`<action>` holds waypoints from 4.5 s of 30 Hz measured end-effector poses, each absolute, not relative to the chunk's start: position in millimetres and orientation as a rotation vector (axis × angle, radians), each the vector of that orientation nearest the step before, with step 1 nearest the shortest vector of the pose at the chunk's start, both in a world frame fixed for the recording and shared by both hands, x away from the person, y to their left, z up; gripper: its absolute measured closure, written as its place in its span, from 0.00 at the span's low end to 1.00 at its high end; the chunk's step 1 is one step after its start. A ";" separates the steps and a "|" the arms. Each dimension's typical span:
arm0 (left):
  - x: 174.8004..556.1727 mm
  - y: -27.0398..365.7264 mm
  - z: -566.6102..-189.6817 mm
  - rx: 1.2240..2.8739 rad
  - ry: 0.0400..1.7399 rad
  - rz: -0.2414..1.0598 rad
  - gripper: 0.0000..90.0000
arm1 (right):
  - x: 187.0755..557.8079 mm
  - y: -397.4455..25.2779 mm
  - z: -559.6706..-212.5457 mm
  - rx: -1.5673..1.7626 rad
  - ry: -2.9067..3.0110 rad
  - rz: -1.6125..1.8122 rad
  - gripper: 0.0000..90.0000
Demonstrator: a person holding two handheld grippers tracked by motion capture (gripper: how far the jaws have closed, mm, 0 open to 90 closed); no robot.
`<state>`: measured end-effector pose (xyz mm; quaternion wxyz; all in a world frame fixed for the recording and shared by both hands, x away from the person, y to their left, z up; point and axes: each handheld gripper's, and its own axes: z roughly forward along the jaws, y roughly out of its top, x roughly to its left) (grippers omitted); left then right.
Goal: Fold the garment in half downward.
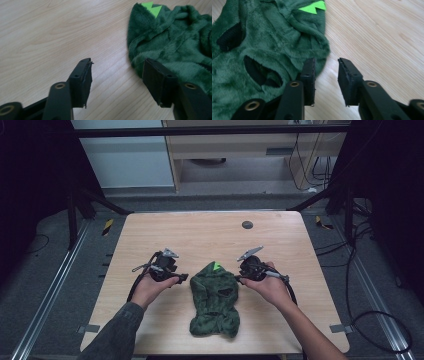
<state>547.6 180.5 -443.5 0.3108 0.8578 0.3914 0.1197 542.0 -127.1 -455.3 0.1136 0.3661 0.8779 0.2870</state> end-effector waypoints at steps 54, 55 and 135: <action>551.8 150.2 -470.4 2.428 0.918 0.142 0.90 | 555.6 -97.0 -471.9 0.991 2.748 0.780 0.90; 551.6 150.4 -469.8 2.425 0.920 0.141 0.90 | 555.6 -97.1 -471.0 0.987 2.748 0.779 0.90; 577.0 142.5 -382.1 2.338 0.867 0.376 0.91 | 578.2 -100.7 -379.7 0.795 2.552 0.820 0.92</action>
